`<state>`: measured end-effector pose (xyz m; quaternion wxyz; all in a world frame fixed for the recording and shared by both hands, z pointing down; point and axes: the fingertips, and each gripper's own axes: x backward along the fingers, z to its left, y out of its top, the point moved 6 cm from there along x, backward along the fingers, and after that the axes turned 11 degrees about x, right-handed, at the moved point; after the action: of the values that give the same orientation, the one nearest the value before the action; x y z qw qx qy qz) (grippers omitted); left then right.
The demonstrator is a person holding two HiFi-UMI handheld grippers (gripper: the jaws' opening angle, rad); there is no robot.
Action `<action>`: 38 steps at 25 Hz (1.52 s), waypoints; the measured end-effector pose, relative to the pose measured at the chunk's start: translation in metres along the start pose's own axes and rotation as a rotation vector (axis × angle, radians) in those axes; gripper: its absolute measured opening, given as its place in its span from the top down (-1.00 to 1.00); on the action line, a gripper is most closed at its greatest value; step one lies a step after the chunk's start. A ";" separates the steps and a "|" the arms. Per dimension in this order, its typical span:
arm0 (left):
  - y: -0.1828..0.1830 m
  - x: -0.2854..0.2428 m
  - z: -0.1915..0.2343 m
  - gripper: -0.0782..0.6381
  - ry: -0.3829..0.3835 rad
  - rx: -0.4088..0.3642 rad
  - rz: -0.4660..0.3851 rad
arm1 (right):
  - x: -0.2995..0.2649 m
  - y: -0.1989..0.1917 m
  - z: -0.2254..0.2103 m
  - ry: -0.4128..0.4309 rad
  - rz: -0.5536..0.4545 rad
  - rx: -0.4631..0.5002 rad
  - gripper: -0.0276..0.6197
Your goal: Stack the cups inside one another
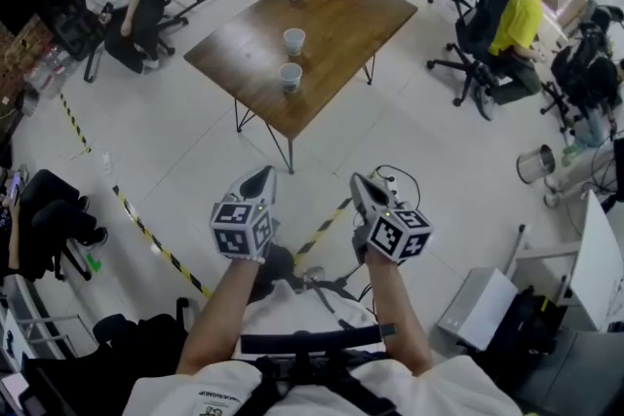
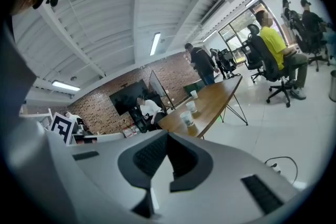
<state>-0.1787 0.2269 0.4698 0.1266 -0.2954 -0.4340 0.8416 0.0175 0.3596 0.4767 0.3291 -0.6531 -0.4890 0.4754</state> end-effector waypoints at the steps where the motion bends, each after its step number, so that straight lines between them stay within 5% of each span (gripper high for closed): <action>1: 0.000 -0.002 0.001 0.79 0.006 0.002 0.000 | -0.002 0.000 -0.002 0.002 -0.001 -0.003 0.91; 20: 0.057 -0.124 0.062 0.79 0.045 0.052 0.030 | -0.134 0.051 -0.066 0.019 0.073 0.018 0.90; 38: 0.108 -0.198 0.132 0.79 0.026 0.083 0.066 | -0.276 0.093 -0.082 -0.015 0.158 0.119 0.81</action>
<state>-0.0966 -0.0162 0.5188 0.1165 -0.3149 -0.3873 0.8587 0.1055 0.0712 0.5030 0.3249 -0.6654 -0.4094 0.5330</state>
